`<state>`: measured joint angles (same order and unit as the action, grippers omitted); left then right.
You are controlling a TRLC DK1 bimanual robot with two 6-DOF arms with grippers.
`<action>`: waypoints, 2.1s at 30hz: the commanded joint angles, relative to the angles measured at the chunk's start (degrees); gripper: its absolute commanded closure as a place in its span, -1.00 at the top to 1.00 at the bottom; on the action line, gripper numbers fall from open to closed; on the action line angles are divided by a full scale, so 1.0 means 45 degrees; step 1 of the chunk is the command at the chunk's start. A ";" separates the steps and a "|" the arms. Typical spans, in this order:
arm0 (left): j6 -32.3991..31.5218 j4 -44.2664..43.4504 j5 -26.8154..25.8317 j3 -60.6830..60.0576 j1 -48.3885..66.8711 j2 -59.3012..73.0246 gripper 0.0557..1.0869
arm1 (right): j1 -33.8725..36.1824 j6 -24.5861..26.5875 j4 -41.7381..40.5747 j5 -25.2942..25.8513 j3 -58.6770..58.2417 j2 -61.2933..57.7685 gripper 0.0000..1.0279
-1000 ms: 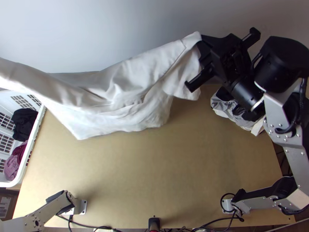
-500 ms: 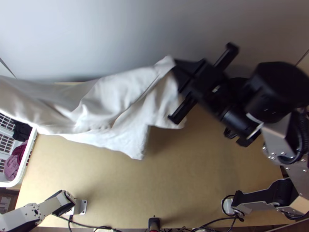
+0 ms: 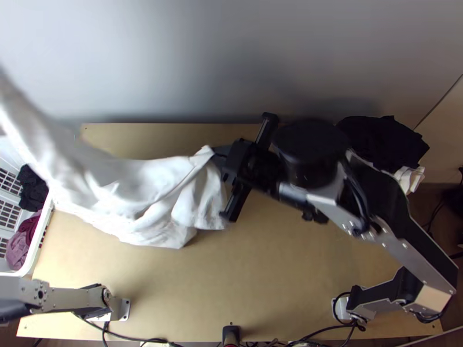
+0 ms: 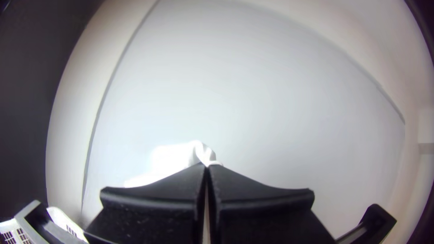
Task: Fold the t-shirt
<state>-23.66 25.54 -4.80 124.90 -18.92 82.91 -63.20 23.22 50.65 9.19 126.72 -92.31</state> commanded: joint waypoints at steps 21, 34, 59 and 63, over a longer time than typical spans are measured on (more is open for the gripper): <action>0.2621 -0.2355 0.1633 -0.1467 0.7817 0.7493 -0.93 | 0.7560 -0.1528 -0.4323 -0.2980 -1.0913 0.2330 -0.95; 0.2855 -0.3058 0.1515 -0.1252 0.9653 0.9368 -0.93 | 1.0158 -0.1977 -0.5319 -0.3312 -1.5151 0.3873 -0.95; 0.3070 -0.0187 0.1945 0.0350 0.9887 1.0539 0.54 | 1.2326 -0.2836 -0.4518 -0.3488 -1.7905 0.7174 -0.95; 0.3109 0.1414 0.1066 0.0330 0.9516 0.9524 0.90 | 1.2091 -0.3247 -0.4752 -0.3703 -1.7847 0.6979 -0.95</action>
<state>-9.19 22.20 3.51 126.91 26.06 131.13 -7.99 10.85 30.20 -6.50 46.87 -60.84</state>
